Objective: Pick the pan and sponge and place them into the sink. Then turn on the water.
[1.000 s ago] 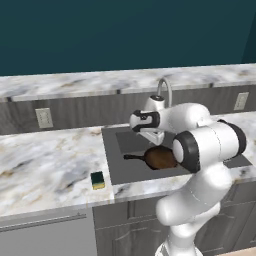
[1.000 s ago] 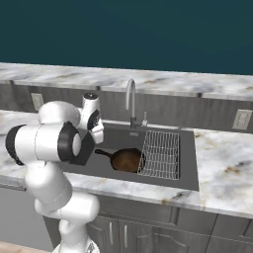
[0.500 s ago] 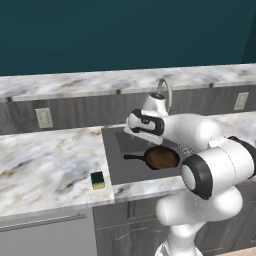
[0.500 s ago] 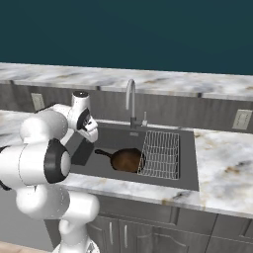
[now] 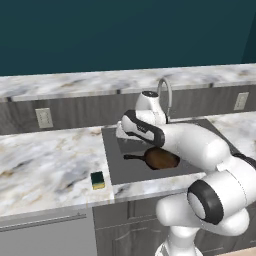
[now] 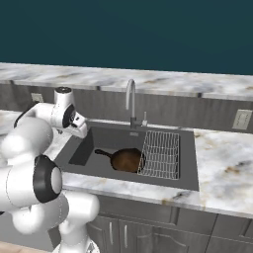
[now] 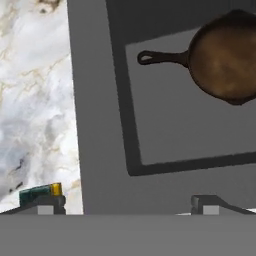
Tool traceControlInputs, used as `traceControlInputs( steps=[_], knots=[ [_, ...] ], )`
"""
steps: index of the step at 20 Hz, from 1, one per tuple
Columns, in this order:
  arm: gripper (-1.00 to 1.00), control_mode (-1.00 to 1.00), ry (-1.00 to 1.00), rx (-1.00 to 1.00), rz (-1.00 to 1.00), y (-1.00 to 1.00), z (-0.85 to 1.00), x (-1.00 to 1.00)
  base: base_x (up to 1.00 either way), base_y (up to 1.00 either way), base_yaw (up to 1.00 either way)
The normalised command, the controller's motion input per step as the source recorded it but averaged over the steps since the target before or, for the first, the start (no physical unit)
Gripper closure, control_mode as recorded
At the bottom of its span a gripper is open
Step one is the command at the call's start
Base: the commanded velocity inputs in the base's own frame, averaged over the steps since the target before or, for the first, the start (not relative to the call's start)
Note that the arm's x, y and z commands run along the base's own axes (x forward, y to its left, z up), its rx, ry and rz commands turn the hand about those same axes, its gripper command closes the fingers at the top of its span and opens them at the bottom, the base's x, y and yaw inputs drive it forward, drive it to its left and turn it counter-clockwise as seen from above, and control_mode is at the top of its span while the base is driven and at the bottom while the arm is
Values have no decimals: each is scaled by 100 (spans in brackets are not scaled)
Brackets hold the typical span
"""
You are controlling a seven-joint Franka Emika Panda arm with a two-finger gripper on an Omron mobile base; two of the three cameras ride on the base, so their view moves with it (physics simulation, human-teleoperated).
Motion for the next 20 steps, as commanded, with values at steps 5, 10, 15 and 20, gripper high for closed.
traceControlInputs(
  steps=[5,10,15,20],
  knots=[
    [-100,-100,-8,-5,26,29,0,-58,0,0,0],
    [-100,-100,-5,-1,22,22,0,-40,0,0,0],
    [-100,-100,-1,0,13,25,0,-17,0,0,0],
    [-100,-100,0,0,4,30,0,0,0,0,0]
  ],
)
